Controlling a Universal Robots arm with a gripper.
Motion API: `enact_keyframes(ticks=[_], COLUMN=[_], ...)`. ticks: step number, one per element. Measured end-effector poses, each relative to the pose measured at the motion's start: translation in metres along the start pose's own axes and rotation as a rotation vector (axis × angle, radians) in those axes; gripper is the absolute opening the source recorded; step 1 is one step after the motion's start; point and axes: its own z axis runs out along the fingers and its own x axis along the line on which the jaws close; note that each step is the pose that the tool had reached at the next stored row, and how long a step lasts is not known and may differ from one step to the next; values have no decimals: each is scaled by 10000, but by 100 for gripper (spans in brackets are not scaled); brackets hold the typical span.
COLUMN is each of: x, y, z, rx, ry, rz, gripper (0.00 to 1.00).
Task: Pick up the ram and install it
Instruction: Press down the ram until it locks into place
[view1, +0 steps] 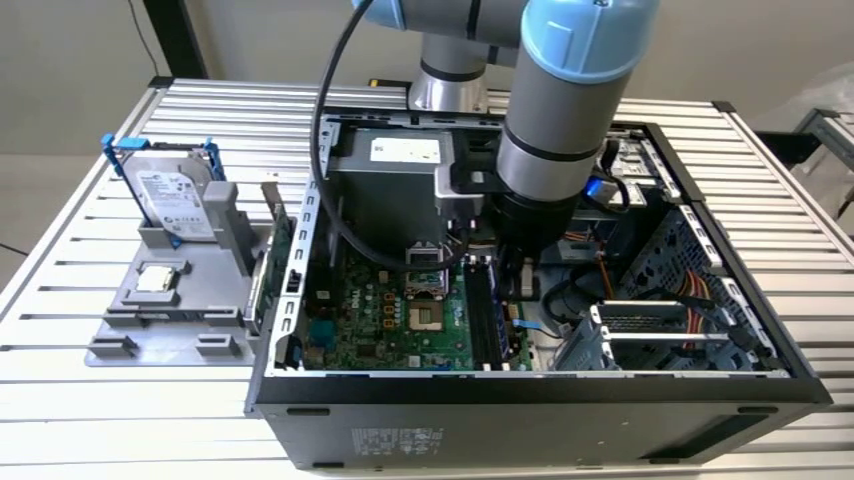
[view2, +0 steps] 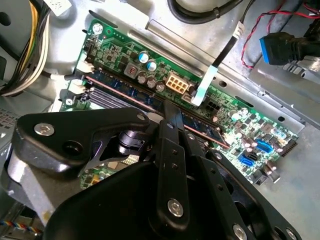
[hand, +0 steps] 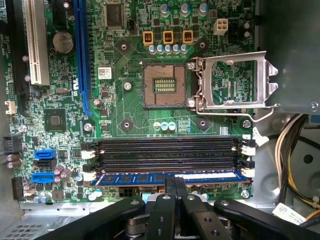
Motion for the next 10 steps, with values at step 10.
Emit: enact_keyframes(ticks=[10], x=[-1], y=[3], z=[89], rx=[-2], ry=[7], rz=[0], gripper=[0])
